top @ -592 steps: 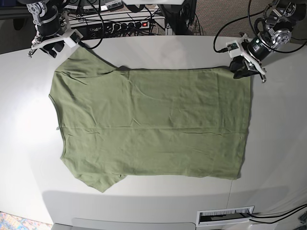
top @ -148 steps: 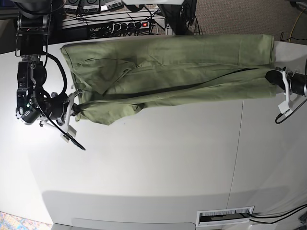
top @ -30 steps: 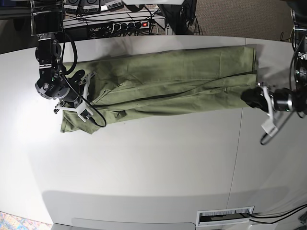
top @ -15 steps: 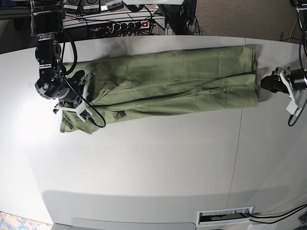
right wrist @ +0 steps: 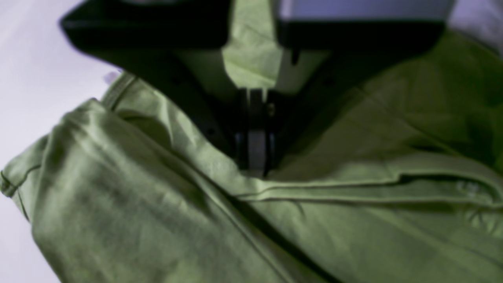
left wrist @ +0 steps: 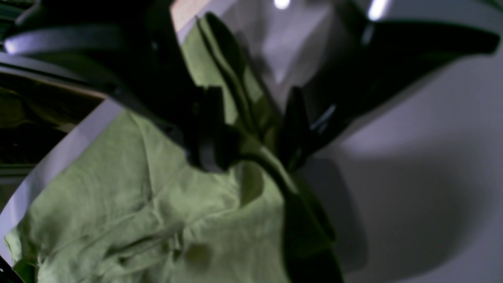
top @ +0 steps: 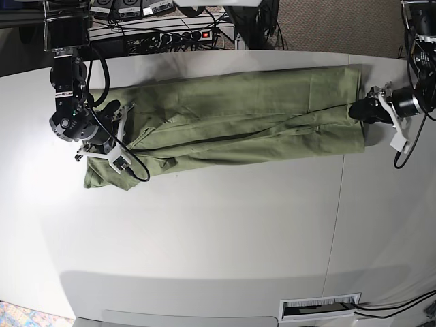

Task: Fold the T-shirt properly
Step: 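Lower the hem onto the shirt and open both grippers, then grasp the shirt's end with the left gripper and fold it toward the right gripper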

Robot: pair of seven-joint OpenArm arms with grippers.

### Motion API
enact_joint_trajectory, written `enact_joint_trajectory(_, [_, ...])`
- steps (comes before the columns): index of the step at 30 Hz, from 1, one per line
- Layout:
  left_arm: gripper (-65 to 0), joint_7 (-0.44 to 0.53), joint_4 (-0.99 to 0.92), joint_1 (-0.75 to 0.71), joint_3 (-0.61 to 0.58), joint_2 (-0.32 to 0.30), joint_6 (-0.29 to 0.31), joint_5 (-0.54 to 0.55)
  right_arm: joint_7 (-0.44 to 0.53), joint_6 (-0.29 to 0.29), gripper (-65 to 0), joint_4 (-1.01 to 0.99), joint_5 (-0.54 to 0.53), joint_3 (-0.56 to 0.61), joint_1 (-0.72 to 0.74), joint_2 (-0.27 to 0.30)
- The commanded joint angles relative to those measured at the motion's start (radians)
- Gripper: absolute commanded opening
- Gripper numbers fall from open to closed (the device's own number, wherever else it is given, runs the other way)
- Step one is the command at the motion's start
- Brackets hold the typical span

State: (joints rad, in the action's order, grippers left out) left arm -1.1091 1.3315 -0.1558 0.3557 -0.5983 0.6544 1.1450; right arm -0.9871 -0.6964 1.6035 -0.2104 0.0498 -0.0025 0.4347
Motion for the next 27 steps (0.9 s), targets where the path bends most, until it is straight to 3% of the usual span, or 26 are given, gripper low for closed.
enact_joint_trajectory(1, [-39.2,-0.008,0.01,0.0,0.007,-0.016,-0.013,-0.002,-0.046,0.005,-65.0,0.002,0.023,-0.006,0.005,0.017])
enact_joint_trajectory(6, [-41.5,-0.007,0.008,-0.005,0.007,0.001,-0.029,-0.015,-0.05,0.005,-65.0,0.002,-0.011,-0.006,0.005,0.017])
enact_joint_trajectory(13, [-54.6,-0.009,0.008,-0.005,0.007,0.053,-0.026,-0.016,-0.052,0.005,-65.0,0.002,-0.018,-0.006,0.005,0.017])
enact_joint_trajectory(16, [-65.0,-0.018,0.009,-0.004,0.007,0.052,-0.026,-0.014,-0.052,0.005,-65.0,0.002,-0.018,-0.006,0.005,0.017])
enact_joint_trajectory(25, [-65.0,-0.106,0.106,0.0,0.013,0.045,0.002,0.113,-0.061,0.005,-65.0,0.002,-0.021,-0.006,0.005,0.016])
enact_joint_trajectory(27, [-65.0,-0.106,0.158,0.001,0.013,0.045,0.035,0.14,-0.066,0.005,-65.0,0.002,-0.021,-0.006,0.003,0.016])
